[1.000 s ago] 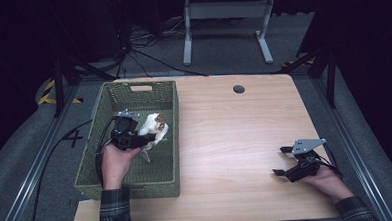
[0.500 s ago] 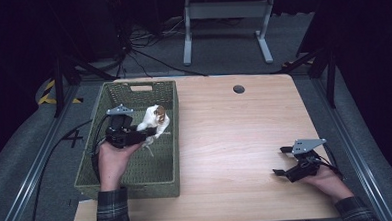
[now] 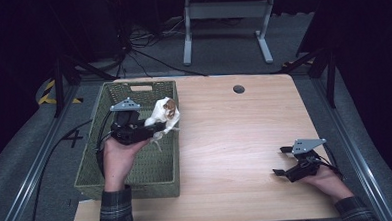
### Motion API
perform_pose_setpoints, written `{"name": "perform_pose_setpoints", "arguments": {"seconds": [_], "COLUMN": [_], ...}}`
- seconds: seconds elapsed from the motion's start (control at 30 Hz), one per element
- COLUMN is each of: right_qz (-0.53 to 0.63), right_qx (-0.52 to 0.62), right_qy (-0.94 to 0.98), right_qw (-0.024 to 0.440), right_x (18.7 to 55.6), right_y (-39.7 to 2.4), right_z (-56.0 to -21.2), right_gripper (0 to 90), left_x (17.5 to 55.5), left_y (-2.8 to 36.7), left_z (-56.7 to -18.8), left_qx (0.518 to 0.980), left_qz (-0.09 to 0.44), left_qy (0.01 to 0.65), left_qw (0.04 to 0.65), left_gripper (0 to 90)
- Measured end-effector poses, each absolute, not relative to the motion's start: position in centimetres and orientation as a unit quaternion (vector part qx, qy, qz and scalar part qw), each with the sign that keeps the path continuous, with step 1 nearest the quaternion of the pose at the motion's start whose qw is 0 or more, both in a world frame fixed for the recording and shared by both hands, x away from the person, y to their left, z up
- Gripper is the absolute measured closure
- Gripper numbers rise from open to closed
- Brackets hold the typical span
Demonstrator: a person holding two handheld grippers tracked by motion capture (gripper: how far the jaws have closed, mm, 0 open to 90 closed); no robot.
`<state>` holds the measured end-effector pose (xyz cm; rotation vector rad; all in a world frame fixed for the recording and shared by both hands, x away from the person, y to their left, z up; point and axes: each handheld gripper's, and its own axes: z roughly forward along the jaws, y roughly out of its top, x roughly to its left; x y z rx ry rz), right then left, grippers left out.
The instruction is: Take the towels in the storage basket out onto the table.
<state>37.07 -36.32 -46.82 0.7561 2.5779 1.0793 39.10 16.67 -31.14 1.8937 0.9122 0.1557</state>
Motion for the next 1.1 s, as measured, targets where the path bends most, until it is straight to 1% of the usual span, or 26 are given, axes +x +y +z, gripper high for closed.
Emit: {"name": "perform_pose_setpoints", "arguments": {"seconds": [0.43, 0.6, 0.77, 1.1], "right_qz": [0.37, 0.37, 0.37, 0.37], "right_qx": [0.259, 0.259, 0.259, 0.259], "right_qy": [0.884, 0.884, 0.884, 0.883], "right_qw": [0.123, 0.123, 0.123, 0.123], "right_x": [37.1, 37.1, 37.1, 37.1], "right_y": [-36.3, -36.3, -36.3, -36.3], "right_z": [-46.8, -46.8, -46.8, -46.8], "right_gripper": [7.7, 7.7, 7.7, 7.7], "left_x": [38.9, 38.8, 39.0, 39.5], "left_y": [13.6, 11.6, 9.1, 4.8], "left_z": [-29.8, -29.5, -29.6, -30.3], "left_qx": [0.792, 0.797, 0.808, 0.817], "left_qz": [0.064, 0.054, 0.046, 0.031], "left_qy": [0.339, 0.316, 0.3, 0.281], "left_qw": [0.504, 0.512, 0.504, 0.503], "left_gripper": [70.9, 71.1, 71.1, 71.1]}}
